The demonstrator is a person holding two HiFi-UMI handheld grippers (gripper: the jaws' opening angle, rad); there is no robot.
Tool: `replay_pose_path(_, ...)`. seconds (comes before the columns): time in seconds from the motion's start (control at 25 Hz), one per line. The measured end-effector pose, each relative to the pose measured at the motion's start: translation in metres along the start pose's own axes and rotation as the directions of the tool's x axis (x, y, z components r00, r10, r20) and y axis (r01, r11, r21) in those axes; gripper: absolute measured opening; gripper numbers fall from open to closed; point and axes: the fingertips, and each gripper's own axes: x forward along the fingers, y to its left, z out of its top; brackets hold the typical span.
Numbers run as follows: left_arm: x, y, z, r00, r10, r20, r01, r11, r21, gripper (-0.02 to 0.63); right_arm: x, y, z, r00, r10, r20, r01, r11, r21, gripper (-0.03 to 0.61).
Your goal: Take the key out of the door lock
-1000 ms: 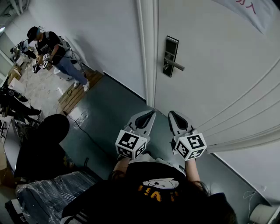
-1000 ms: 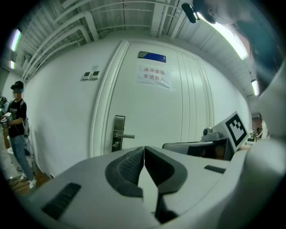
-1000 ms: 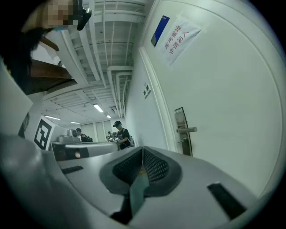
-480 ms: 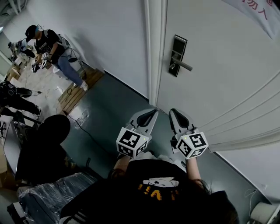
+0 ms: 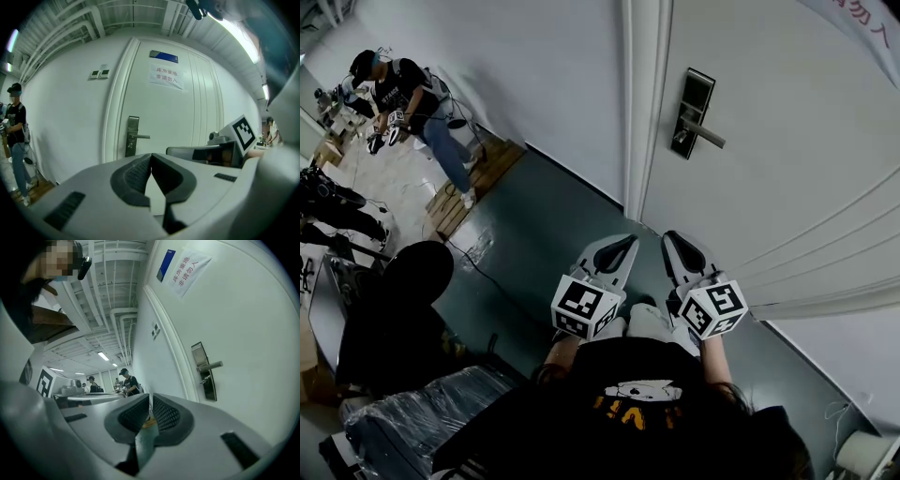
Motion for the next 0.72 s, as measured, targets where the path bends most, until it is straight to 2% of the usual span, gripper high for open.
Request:
replay_pose_path(0.48, -0.008, 0.046, 0.006, 0.995, 0.089, 0.035, -0.088, 0.996, -0.034, 0.009, 0.047, 0.002, 0.006, 0.998, 0.065, -0.007, -0.065, 0.998, -0.012, 0.011)
replay_pose_path(0.72, 0.004, 0.089, 0.007, 0.991, 0.132, 0.005, -0.132, 0.991, -0.039, 0.009, 0.092, -0.004, 0.003, 0.995, 0.098, -0.021, -0.098, 0.995, 0.022, 0.011)
